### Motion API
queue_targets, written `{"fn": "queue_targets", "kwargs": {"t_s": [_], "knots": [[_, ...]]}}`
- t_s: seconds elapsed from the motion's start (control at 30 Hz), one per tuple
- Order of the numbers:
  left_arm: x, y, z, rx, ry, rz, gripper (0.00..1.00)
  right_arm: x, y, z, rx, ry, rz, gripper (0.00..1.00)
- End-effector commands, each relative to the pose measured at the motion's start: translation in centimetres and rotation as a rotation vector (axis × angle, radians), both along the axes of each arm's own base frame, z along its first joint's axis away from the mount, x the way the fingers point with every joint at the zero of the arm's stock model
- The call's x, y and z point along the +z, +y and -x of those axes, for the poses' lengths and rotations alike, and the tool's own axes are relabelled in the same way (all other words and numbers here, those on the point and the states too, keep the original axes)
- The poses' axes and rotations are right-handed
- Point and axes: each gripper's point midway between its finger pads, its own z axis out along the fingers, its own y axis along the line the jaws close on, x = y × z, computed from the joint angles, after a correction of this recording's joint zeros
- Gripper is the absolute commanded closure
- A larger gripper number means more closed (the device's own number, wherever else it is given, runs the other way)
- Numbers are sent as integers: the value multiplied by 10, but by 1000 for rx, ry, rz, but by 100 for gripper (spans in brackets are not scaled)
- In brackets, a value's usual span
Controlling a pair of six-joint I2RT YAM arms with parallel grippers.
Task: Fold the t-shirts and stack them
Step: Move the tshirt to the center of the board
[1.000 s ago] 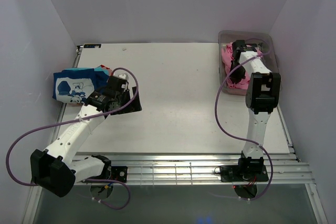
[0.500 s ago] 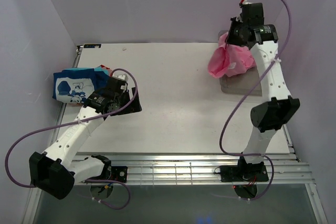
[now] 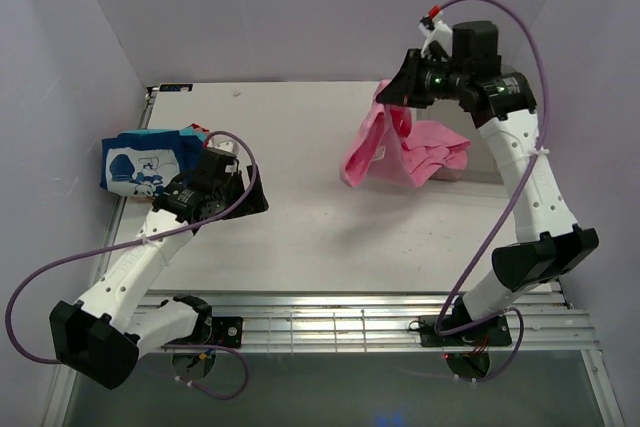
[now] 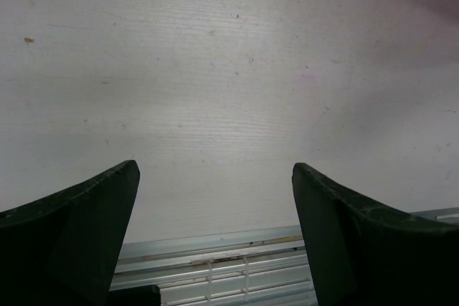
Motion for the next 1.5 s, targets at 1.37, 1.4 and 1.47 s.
{"fn": "queue_targets", "kwargs": {"t_s": [1.37, 1.4, 1.47], "knots": [[22, 1, 1, 98, -134, 125, 2, 97, 125, 79, 344, -78, -474, 87], [27, 3, -1, 112, -151, 125, 2, 69, 118, 76, 281, -32, -423, 87], [34, 4, -5, 123, -167, 126, 2, -18, 89, 70, 74, 113, -259, 89]]}}
